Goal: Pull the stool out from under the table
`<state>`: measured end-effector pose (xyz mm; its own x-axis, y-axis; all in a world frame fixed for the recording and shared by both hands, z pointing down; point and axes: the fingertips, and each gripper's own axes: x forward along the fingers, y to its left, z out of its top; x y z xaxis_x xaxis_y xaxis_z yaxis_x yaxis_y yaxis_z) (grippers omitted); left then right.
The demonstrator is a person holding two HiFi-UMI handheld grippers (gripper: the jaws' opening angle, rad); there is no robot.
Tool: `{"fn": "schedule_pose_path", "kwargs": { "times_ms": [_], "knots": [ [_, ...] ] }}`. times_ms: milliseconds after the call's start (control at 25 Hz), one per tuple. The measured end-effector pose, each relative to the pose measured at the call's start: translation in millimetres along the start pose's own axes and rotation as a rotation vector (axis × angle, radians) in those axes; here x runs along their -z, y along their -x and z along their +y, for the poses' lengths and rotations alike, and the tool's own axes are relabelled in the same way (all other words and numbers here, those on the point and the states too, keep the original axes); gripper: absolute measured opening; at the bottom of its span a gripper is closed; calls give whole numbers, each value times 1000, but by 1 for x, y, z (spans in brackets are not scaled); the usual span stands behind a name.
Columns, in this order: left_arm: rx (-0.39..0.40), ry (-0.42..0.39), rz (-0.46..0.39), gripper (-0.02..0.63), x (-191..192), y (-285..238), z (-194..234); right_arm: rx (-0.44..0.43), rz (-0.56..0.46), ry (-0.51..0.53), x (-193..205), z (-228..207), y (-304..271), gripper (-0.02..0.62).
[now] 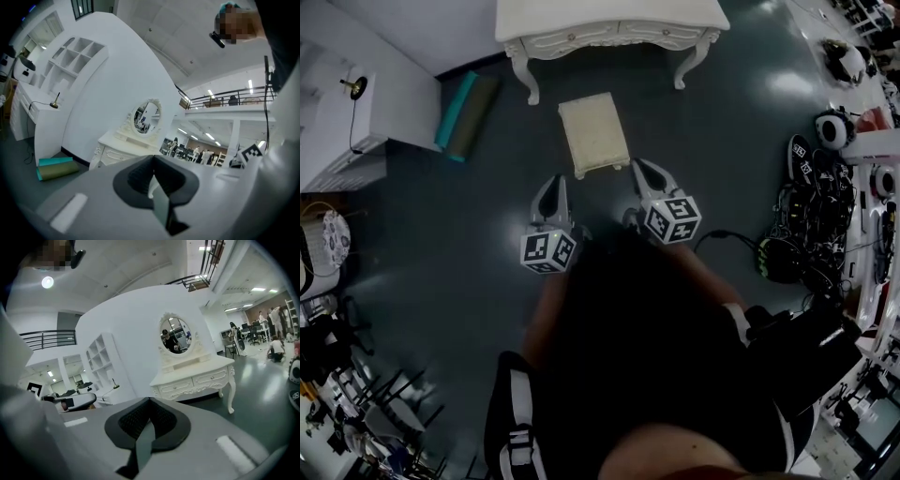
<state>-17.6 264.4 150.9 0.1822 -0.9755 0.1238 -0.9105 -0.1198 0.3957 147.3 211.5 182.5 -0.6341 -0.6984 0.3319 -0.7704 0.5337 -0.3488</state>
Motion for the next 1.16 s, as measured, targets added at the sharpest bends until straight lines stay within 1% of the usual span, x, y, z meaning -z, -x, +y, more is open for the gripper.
{"fn": "schedule_pose_path", "kwargs": {
  "times_ms": [80, 160, 520, 760, 1160],
  "knots": [
    [10, 3, 11, 6, 2, -1, -6, -27, -1, -1, -2, 0, 5, -2],
    [26, 2, 13, 6, 1, -3, -12, -37, -5, 9, -4, -1, 7, -3],
    [58, -17, 9, 6, -1, -4, -23, -33, -19, 43, -9, 2, 12, -3],
    [61, -22, 11, 6, -2, -2, -21, -33, -16, 48, -9, 8, 8, -3],
    [71, -25, 18, 6, 0, -5, -18, -19, -14, 48, -7, 5, 6, -3]
  ]
}}
